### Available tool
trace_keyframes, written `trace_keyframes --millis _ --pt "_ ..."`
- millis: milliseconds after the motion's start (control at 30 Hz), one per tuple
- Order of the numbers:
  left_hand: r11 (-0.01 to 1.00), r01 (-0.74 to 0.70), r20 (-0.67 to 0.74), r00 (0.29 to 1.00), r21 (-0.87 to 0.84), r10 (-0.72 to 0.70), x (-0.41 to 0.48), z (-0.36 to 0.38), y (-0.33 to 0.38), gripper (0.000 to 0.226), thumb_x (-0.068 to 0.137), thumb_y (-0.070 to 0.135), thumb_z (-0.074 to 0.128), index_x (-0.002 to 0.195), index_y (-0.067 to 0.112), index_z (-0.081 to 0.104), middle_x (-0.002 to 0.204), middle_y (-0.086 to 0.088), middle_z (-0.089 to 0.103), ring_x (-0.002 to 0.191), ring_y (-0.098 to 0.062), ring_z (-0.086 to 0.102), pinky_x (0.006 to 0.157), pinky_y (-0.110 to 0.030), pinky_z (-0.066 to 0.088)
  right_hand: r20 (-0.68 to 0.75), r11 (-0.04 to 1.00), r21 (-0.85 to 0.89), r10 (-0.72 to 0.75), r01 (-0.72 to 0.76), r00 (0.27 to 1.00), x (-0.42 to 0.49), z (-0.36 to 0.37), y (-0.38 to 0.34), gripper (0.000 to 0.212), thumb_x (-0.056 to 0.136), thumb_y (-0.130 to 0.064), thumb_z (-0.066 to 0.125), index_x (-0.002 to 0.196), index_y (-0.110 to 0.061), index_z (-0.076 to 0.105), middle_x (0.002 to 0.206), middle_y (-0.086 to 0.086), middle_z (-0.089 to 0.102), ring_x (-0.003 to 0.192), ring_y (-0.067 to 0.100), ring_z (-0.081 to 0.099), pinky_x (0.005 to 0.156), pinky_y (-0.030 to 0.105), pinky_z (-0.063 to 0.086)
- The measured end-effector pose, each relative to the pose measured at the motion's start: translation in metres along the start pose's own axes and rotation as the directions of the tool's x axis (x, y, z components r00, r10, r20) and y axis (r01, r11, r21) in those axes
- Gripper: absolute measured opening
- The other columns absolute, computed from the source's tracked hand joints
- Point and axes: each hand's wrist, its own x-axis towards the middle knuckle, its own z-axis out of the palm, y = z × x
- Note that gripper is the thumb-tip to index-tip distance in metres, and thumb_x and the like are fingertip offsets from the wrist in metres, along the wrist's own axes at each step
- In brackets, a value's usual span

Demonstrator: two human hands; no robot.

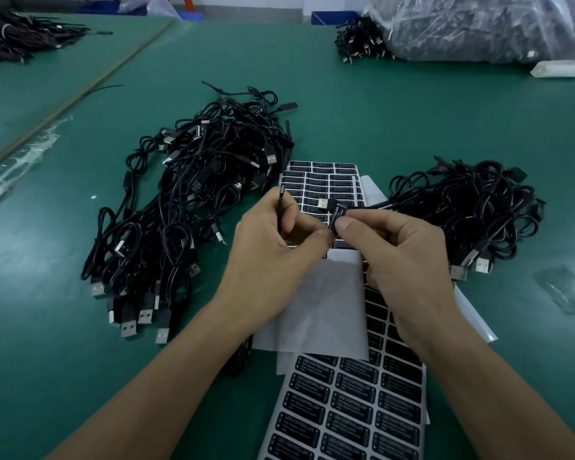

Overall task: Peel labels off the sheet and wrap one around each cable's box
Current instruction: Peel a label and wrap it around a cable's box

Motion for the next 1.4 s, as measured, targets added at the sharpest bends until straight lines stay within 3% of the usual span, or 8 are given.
trace_keyframes --millis 233,400,633,867,1033,1167,1300,1400 --pt "1.0 0.02 0.041 0.999 -0.017 -0.019 -0.004 -0.002 0.004 0.041 0.079 0.025 0.073 0.078 0.02 0.033 0.076 -0.003 0.075 0.078 -0.042 0.065 0.06 -0.055 0.052 0.023 1.0 -0.002 -0.029 0.029 0.999 0.002 -0.001 0.0 0.009 0.084 -0.018 0.076 0.075 -0.02 0.077 0.077 0.03 0.06 0.061 0.017 0.047 0.055 0.024 0.041" --pt "0.991 0.102 0.038 0.994 -0.084 -0.1 -0.003 -0.003 0.001 0.036 0.085 0.062 0.044 0.079 0.027 0.05 0.083 -0.004 0.076 0.065 -0.022 0.073 0.04 -0.026 0.044 -0.035 0.995 0.095 -0.005 0.008 0.999 0.003 -0.003 0.0 0.017 0.085 -0.016 0.075 0.069 -0.019 0.075 0.05 -0.005 0.043 0.04 0.002 0.029 0.04 0.012 0.028" --pt "1.0 0.014 0.014 1.0 -0.017 -0.013 0.0 -0.007 -0.005 0.02 0.089 0.028 0.031 0.073 0.024 0.044 0.062 -0.003 0.062 0.054 -0.015 0.049 0.048 -0.026 0.035 0.098 0.961 0.268 0.045 -0.07 0.994 -0.002 0.0 -0.01 0.016 0.085 -0.011 0.073 0.071 -0.019 0.076 0.05 -0.014 0.055 0.044 0.003 0.042 0.043 0.011 0.034" --pt "0.999 0.014 0.099 0.995 0.032 -0.017 -0.003 -0.007 -0.006 0.039 0.087 0.056 0.032 0.081 0.02 0.046 0.057 0.011 0.034 0.049 -0.006 0.026 0.047 -0.026 0.026 0.221 0.907 0.381 0.097 -0.177 0.97 -0.004 0.002 -0.011 0.012 0.06 -0.035 0.076 0.067 -0.025 0.076 0.058 -0.009 0.048 0.055 0.005 0.037 0.043 0.017 0.03" --pt "0.999 0.002 0.109 0.994 0.039 -0.006 -0.002 -0.007 -0.004 0.036 0.089 0.046 0.032 0.084 0.028 0.061 0.053 0.012 0.036 0.046 -0.005 0.028 0.048 -0.026 0.026 0.25 0.86 0.473 0.076 -0.19 0.965 -0.003 0.002 -0.009 0.006 0.068 -0.029 0.074 0.073 -0.026 0.075 0.077 -0.004 0.067 0.067 0.008 0.058 0.049 0.02 0.043" --pt "0.995 -0.079 0.117 0.991 0.053 0.072 -0.002 -0.008 -0.004 0.03 0.1 0.023 0.04 0.099 0.021 0.069 0.062 0.021 0.052 0.051 0.002 0.044 0.05 -0.011 0.033 0.221 0.856 0.493 0.046 -0.152 0.974 -0.004 0.004 -0.008 0.035 0.068 -0.026 0.074 0.103 -0.031 0.072 0.088 0.005 0.074 0.076 0.014 0.066 0.057 0.024 0.051" --pt "0.979 -0.144 0.142 0.982 0.142 0.124 -0.001 -0.007 -0.005 0.028 0.097 0.026 0.048 0.102 0.045 0.068 0.081 0.021 0.061 0.072 -0.001 0.057 0.065 -0.026 0.049 0.132 0.919 0.389 0.009 -0.06 0.991 -0.005 0.004 -0.006 0.05 0.074 -0.019 0.076 0.118 -0.037 0.063 0.083 -0.002 0.073 0.079 0.01 0.067 0.066 0.021 0.053" --pt "0.985 -0.136 0.167 0.979 0.105 0.117 -0.002 -0.008 -0.006 0.019 0.094 0.025 0.06 0.1 0.034 0.075 0.074 0.015 0.067 0.069 -0.004 0.061 0.067 -0.031 0.056 0.084 0.94 0.341 -0.005 -0.024 0.996 -0.004 0.003 -0.005 0.049 0.083 -0.002 0.074 0.118 -0.033 0.062 0.076 -0.005 0.071 0.074 0.005 0.066 0.067 0.017 0.052"
